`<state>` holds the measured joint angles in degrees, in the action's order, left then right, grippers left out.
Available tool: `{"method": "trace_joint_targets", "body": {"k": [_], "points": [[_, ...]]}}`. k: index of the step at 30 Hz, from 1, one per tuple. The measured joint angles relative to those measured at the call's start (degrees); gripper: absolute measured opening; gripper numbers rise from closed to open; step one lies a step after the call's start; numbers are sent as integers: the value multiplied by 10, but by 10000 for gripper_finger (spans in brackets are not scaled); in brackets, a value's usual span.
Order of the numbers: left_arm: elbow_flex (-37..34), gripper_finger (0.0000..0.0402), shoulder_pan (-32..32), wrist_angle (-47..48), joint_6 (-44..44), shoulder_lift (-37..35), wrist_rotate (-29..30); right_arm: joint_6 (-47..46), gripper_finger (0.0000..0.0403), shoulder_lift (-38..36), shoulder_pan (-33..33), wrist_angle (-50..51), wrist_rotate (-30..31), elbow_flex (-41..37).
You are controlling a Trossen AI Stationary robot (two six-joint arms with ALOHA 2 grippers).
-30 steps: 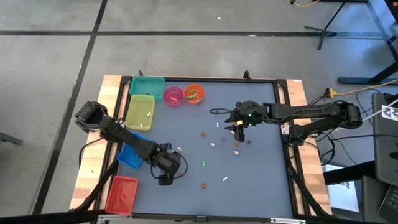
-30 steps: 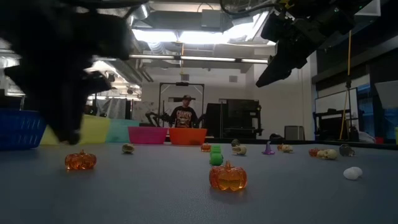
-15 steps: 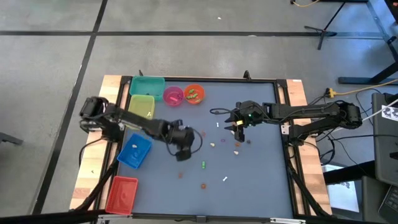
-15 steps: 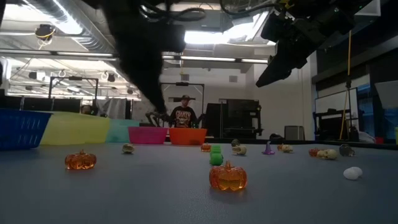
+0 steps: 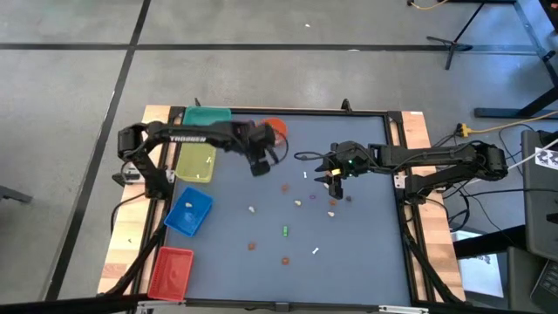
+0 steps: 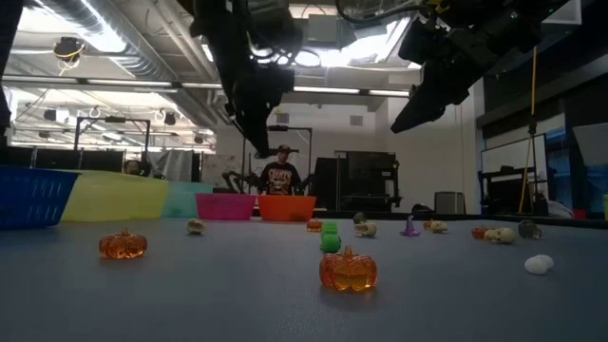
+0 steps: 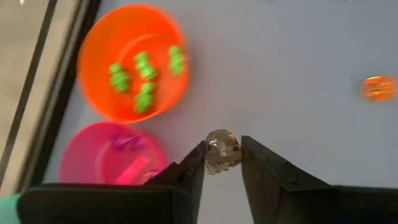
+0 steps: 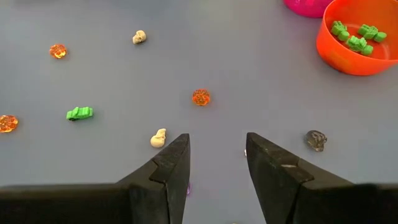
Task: Sort Halloween decoration
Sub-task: Put the black skull toy into the green bin
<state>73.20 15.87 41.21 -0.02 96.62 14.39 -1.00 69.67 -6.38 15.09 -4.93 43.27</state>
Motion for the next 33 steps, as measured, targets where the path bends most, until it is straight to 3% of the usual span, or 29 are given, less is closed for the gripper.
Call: {"method": "trace_joint_targets", "body": {"k": [7,18,33], "points": [[11,80,106,56,68,0,0,0,156,0,0,0,0,0],[11,80,246,141,72,0,0,0,156,0,0,0,0,0],[11,80,325,143,68,0,17,0,156,0,0,0,0,0]]}}
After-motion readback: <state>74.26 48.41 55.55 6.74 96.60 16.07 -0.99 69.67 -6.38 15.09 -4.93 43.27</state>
